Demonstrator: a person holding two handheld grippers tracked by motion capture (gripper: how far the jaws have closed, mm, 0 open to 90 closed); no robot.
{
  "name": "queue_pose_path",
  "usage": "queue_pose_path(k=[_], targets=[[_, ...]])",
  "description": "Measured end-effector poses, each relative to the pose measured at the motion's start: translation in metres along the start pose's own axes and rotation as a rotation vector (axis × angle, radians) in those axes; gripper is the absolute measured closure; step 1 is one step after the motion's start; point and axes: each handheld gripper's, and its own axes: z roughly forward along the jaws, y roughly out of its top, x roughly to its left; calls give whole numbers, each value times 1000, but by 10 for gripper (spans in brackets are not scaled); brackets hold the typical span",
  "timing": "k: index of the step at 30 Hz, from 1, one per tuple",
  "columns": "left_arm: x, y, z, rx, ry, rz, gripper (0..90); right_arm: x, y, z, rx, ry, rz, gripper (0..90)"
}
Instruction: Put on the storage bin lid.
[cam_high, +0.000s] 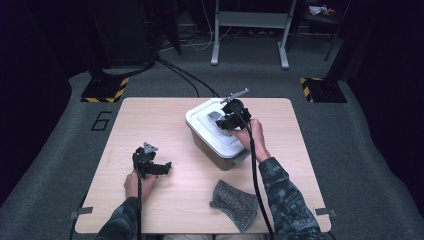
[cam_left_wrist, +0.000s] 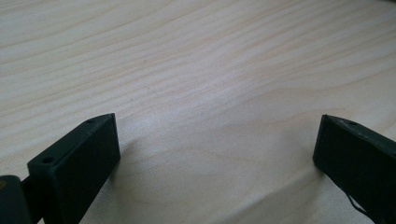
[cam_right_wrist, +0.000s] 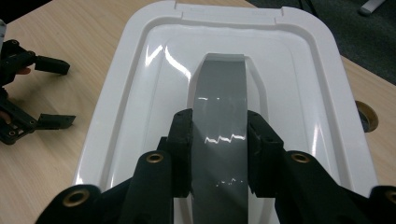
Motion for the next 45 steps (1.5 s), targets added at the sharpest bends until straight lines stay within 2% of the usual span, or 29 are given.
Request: queue_pose_path(k=[4,6,14,16,22,26,30,34,35,38,45], targets=[[0,0,0,0,0,0,3,2,-2,4,9,1,-1,666],[0,0,0,0,0,0,3,2,-5,7,13,-6,-23,666],[0,0,0,0,0,1,3,3,-7,7,9,-13,-32,659],[0,0,0,4,-2,1,3,3,-7,7,9,-15,-27,611],[0,0,0,0,-1,1,3,3,-7,0,0,-31,-10,334],[0,0,0,0,-1,1,3,2,-8,-11,-19,-37,-15,213],[0,0,0,0,-1,1,3,1,-11,-26,-50,-47,-10,141],[0,0,0,0,-1,1,3,0,-17,-43,-80,-49,-23,113],[0,0,0,0,-1,2,3,1,-18,-47,-85,-54,-4,106],[0,0,0,0,-1,2,3,-2,-25,-58,-107,-68,-25,92],[0,0,0,0,-1,1,3,-2,-47,-83,-109,-110,-8,77]])
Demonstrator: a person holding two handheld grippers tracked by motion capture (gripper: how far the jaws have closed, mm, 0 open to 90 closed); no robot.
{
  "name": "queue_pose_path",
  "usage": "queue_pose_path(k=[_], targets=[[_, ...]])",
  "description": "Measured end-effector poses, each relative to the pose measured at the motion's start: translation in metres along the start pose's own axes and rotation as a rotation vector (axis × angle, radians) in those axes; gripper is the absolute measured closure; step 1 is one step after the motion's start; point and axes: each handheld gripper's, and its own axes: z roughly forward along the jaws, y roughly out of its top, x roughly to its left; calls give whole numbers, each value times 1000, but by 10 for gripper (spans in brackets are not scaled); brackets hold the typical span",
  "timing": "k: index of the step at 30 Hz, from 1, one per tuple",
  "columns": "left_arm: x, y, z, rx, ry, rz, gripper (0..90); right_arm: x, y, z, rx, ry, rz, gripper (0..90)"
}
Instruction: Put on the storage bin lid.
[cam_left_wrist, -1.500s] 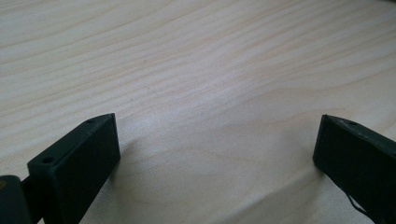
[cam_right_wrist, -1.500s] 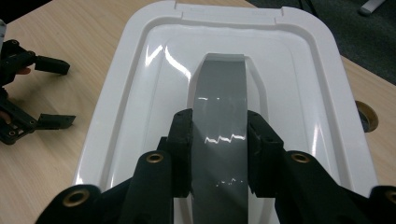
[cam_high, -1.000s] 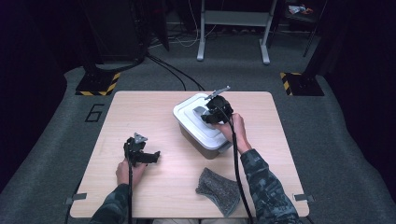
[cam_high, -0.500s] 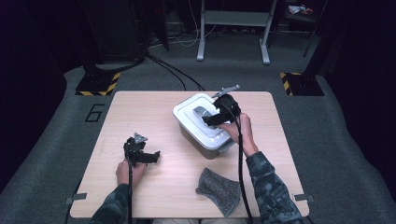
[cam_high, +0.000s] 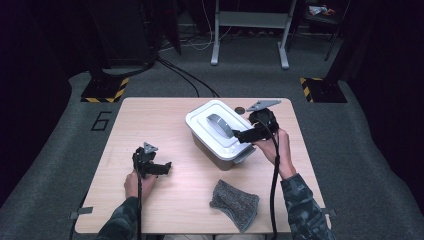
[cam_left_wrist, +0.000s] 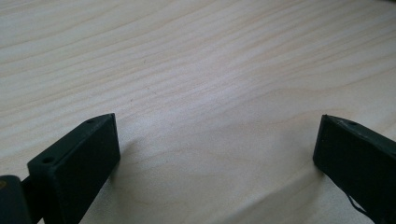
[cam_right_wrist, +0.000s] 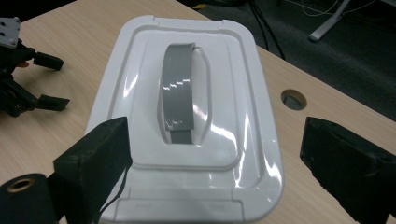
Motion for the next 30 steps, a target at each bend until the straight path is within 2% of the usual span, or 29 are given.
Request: queue_pose_path(k=[6,13,17,23,30], targets=[[0,0,0,0,0,1,3,-5,-23,-18,-19,-39,-11,75],[0,0,0,0,0,0,3,-11,-54,-31,-17,-95,35,73],[0,0,0,0,0,0,3,-18,-79,-34,-18,-124,54,73],[0,0,0,1,0,0,3,-22,-123,-27,11,-159,101,69],[0,0,0,0,0,1,3,-18,-181,-3,89,-195,163,60]])
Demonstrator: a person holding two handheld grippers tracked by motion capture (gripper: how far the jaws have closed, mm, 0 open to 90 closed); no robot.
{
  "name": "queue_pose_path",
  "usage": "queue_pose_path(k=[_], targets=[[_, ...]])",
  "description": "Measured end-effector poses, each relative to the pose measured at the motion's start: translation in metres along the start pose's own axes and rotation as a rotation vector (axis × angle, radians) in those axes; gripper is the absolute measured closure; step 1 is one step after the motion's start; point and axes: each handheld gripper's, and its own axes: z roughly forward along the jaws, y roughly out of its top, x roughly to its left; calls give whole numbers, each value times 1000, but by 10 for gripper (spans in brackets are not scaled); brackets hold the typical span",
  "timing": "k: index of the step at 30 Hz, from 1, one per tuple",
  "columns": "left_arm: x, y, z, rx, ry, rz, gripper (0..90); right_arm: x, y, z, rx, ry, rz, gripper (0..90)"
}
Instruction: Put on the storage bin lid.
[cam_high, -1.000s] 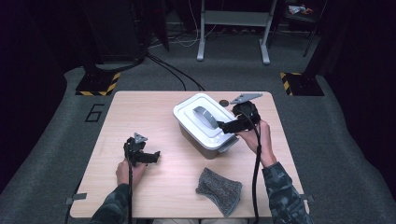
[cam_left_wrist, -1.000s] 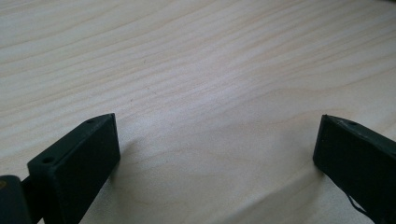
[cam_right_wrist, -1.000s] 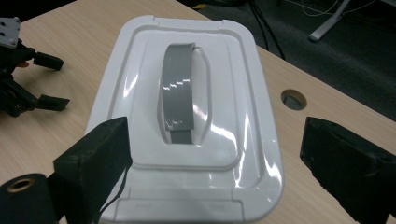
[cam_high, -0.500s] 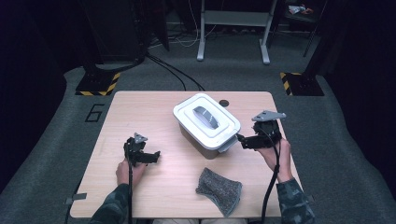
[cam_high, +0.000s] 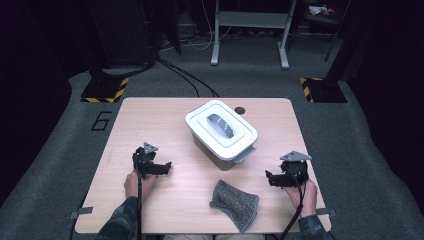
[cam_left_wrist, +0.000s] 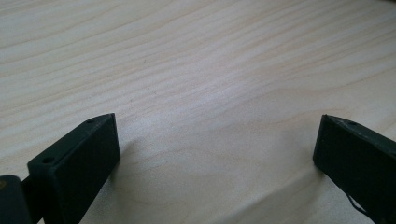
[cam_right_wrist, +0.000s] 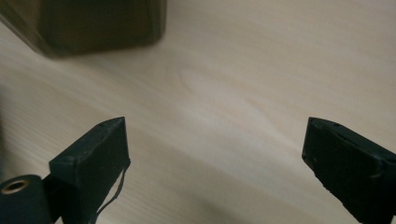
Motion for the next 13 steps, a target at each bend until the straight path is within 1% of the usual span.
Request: queue_pose_path(k=[1,2,3,4,5,7,8,9,10,11,12,13], targets=[[0,0,0,0,0,0,3,1,-7,5,7,-5,14,53],[0,0,0,-3,1,-4,3,1,-14,9,17,7,29,51],[0,0,0,1,0,0,3,1,-21,13,25,12,37,44],[0,0,0,-5,1,-6,3,0,-26,17,30,8,46,30],[-1,0,1,-12,2,-16,3,0,-30,18,40,20,40,25],[-1,0,1,-11,2,-14,3,0,-39,22,39,10,51,10],[-1,0,1,-12,2,-15,3,1,-45,24,38,18,68,6],[-1,0,1,-11,2,-15,3,0,-47,26,40,20,61,2],[-1,0,1,-12,2,-15,3,0,-50,27,47,24,65,0],[-1,0,1,-12,2,-15,3,0,-52,27,36,30,75,0],[-1,0,1,-11,2,-14,3,-1,-54,26,30,21,76,0],[-1,0,1,-13,2,-16,3,-2,-55,25,23,18,67,0]])
